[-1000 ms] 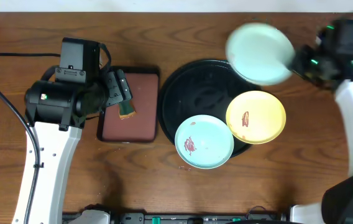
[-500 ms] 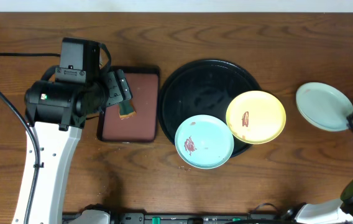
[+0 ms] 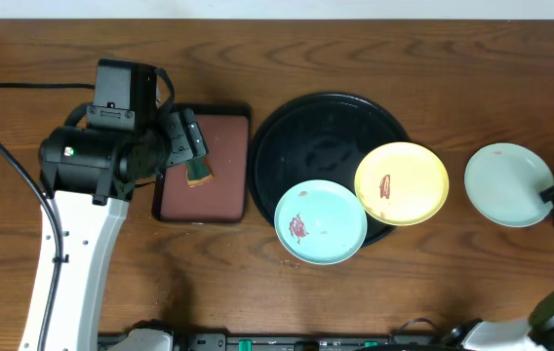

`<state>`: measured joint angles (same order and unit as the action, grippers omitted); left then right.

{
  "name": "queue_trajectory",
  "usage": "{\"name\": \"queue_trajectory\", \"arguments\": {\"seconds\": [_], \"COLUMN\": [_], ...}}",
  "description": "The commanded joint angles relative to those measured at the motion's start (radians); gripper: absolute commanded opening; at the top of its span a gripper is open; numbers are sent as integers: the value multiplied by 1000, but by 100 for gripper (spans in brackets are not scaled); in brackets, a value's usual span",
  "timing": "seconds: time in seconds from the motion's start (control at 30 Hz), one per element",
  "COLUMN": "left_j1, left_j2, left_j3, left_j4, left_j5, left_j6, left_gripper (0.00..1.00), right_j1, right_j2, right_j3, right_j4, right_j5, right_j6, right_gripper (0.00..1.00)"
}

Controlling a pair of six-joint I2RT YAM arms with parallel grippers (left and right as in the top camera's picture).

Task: Clean dirty plates on tray and stack at the side
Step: 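Carry the light-green plate to the table's right side and release it, then grasp the yellow plate with the right gripper and slide it to the tray's back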

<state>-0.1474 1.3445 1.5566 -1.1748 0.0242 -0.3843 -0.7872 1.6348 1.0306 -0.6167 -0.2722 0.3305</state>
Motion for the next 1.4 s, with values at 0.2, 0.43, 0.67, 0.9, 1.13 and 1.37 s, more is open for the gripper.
{"name": "queue_trajectory", "arguments": {"seconds": [0.2,0.43,0.67,0.9,1.13,1.37], "left_j1": [3,3,3,3,3,3], "left_j2": [-3,-3,-3,-3,-3,-3], "left_j3": [9,9,9,9,9,9], "left_j4": [-3,-3,-2,-3,-3,-2], "left_j5": [-1,-1,-1,-2,-1,-1], "left_j6": [6,6,6,6,6,6], "left_gripper": [86,86,86,86,86,86], "right_j1": [304,625,733,735,751,885], "right_j2": [-365,-322,-198,-167,-190,-105], "right_j3": [3,-79,-208,-199,-78,-76], "right_j4": [-123,-203,25,82,207,440], "right_j5": [-59,407,327,316,78,120], "right_j6": [-81,36,-22,-26,18,103], "right_gripper": [56,53,42,1,1,1]}}
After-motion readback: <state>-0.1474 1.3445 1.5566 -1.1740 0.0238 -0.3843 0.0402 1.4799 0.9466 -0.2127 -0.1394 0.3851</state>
